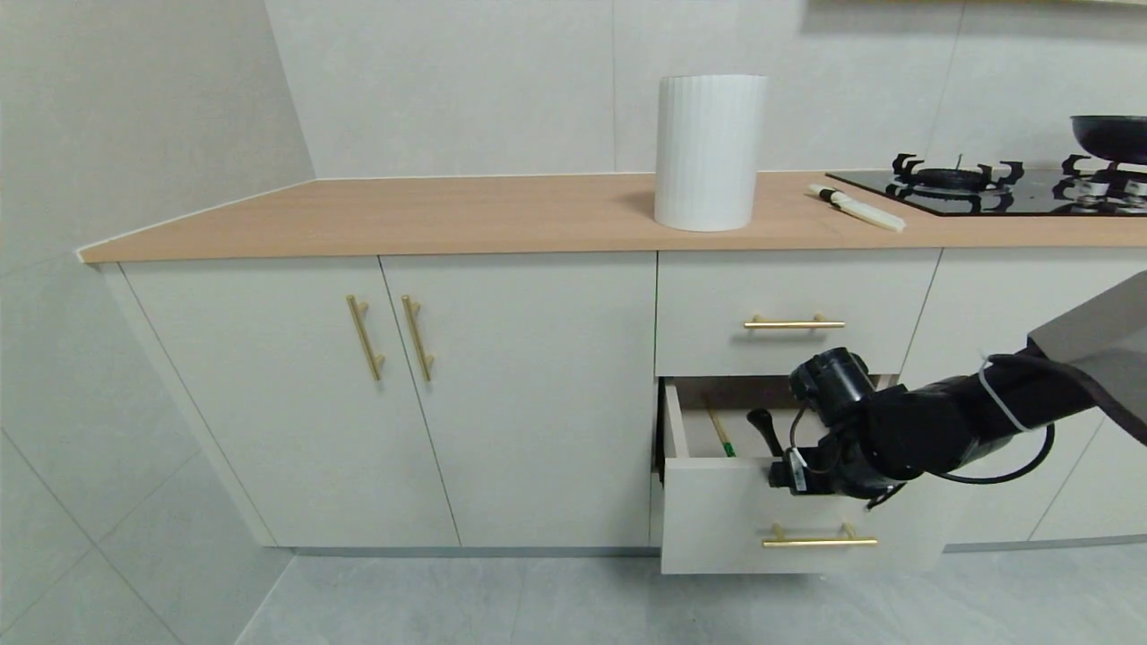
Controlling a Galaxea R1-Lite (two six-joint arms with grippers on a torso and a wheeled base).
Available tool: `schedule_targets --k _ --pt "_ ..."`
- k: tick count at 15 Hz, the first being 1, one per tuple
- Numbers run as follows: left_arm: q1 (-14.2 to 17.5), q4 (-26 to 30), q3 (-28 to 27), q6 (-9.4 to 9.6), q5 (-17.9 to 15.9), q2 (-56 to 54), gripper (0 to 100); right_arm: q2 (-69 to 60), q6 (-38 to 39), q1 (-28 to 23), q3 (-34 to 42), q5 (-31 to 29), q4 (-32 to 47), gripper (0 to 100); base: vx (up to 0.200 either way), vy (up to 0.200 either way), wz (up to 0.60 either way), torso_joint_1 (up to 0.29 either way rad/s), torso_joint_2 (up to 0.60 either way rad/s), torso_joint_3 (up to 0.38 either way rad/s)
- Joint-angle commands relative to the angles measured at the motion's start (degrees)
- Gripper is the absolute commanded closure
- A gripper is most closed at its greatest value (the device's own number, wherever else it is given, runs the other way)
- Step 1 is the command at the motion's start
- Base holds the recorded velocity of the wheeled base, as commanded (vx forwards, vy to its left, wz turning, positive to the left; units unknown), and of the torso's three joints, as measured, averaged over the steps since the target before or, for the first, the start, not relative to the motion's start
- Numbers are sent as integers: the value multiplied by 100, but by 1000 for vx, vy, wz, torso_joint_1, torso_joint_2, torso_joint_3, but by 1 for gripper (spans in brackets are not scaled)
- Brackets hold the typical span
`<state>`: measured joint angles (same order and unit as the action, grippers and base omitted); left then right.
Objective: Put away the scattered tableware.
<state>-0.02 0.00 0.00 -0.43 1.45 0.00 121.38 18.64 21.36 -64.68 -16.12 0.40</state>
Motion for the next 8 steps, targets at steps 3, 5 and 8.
schedule_targets --k 3,5,8 --pt "2 0 0 -1 4 0 0 624 -168 -141 -730 3 21 0 0 0 0 0 0 0" --pt "2 0 0 -1 4 0 0 747 -176 -185 -941 3 13 0 0 0 0 0 0 0" --pt "2 0 0 -1 4 0 0 931 -194 -352 -1020 12 -40 0 0 0 0 0 0 0"
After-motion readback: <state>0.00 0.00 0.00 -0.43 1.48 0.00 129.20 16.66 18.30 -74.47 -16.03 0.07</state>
